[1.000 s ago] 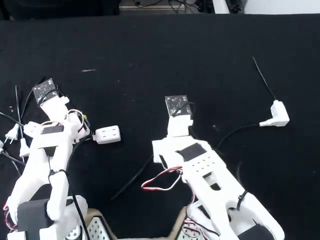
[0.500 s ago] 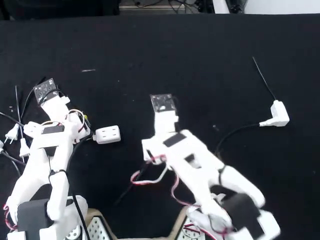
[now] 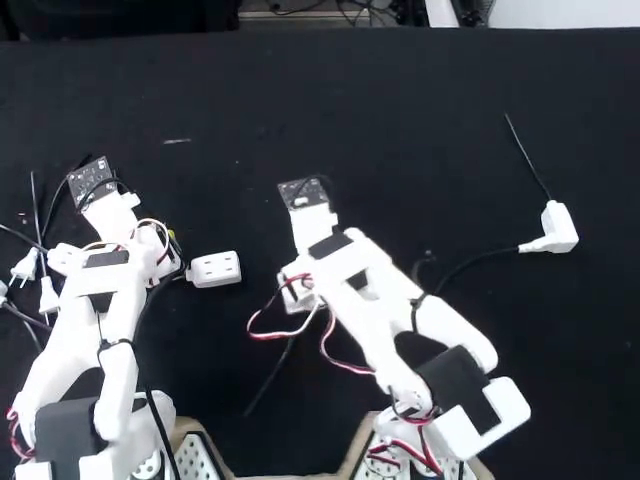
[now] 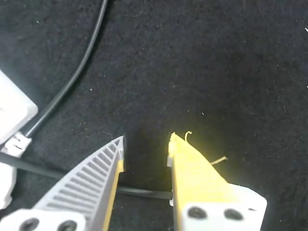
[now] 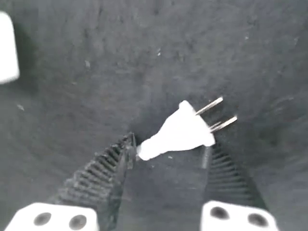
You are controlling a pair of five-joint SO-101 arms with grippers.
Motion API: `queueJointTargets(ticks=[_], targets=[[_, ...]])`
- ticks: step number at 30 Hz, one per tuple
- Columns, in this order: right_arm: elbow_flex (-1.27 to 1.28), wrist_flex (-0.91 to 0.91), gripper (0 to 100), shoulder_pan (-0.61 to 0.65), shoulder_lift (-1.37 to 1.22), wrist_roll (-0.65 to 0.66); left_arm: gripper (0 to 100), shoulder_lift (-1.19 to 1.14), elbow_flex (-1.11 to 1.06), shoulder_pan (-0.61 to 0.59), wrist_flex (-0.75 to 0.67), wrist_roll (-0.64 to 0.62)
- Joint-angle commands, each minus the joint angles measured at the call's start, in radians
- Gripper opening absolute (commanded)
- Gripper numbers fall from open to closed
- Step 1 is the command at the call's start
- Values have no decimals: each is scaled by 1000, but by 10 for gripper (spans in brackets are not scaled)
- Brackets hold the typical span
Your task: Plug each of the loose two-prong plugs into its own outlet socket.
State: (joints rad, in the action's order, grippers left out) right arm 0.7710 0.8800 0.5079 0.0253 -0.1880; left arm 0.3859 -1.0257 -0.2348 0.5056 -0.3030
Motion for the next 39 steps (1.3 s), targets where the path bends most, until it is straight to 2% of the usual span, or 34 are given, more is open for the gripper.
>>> queueJointTargets(ticks=[1, 2, 6, 13, 19, 22, 29, 31, 36, 39], targets=[[-36, -23, 51, -52, 53, 224, 152, 34, 12, 10, -14, -6], [-36, -34, 11, -64, 70, 305, 152, 34, 12, 10, -14, -6], [-30, -37, 28, -123, 142, 586, 152, 35, 10, 10, -14, -6], [-22, -28, 28, -187, 289, 775, 152, 35, 10, 10, -14, -5], [117, 20, 32, -114, 384, 941, 152, 35, 10, 10, -14, -5], [223, 20, 50, -44, 432, 942, 152, 34, 12, 12, -14, -6], [409, 31, 240, 137, 610, 939, 152, 35, 10, 7, -14, -6], [412, 34, 266, 140, 667, 928, 152, 35, 10, 5, -14, -6], [389, -21, 269, 68, 768, 718, 152, 37, 10, 5, -14, -6], [395, -97, 269, -2, 762, 660, 152, 37, 10, 5, -14, -6]])
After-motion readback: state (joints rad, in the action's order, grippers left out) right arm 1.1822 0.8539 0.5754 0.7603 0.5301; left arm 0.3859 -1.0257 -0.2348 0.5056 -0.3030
